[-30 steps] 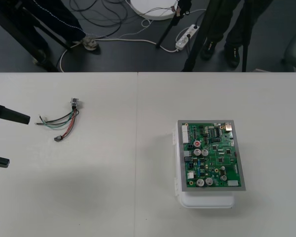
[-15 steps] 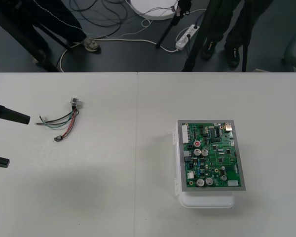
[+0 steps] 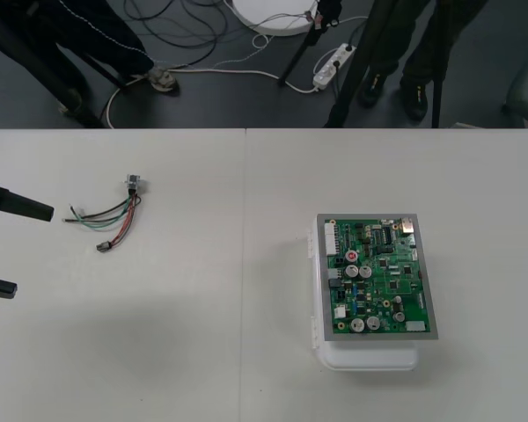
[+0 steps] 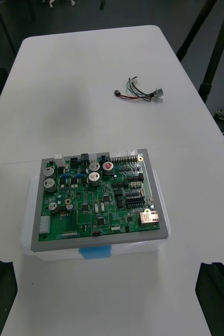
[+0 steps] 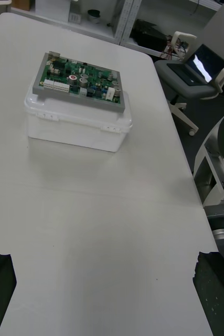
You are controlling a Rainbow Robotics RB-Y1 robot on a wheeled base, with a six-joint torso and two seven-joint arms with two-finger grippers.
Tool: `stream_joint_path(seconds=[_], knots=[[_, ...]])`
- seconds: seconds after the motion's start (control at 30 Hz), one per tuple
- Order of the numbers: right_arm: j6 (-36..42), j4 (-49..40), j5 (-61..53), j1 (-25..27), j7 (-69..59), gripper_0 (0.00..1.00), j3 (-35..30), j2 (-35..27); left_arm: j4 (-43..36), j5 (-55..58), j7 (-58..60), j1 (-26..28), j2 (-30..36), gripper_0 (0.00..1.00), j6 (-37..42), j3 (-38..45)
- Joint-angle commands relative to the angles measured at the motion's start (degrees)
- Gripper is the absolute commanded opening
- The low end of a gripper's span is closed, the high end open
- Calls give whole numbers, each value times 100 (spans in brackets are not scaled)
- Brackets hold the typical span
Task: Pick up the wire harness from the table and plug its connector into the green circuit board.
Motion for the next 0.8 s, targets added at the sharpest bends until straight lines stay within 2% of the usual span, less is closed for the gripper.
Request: stream_joint_path(seconds=[0.03, 0.17, 0.23, 0.43, 0.57, 0.8], knots=[[-47, 4, -58, 73, -69, 100, -215, -238, -6, 26, -224, 68, 215, 100, -250, 176], [-47, 4, -58, 73, -69, 100, -215, -238, 64, -89, -224, 191, 4, 100, -250, -35], [-47, 57, -41, 301, -52, 100, -21, 52, 152, -124, -233, 103, 4, 100, -250, -78], [-47, 48, -32, 293, 1, 100, -83, 61, 398, -308, -277, -196, 4, 100, -250, -140], [-47, 48, -102, 354, 19, 100, -74, 61, 715, -326, -365, -591, 13, 100, -250, -536], [138, 48, -629, 873, 27, 100, -83, -27, 1321, -423, -584, -1295, 4, 100, -250, -1151]])
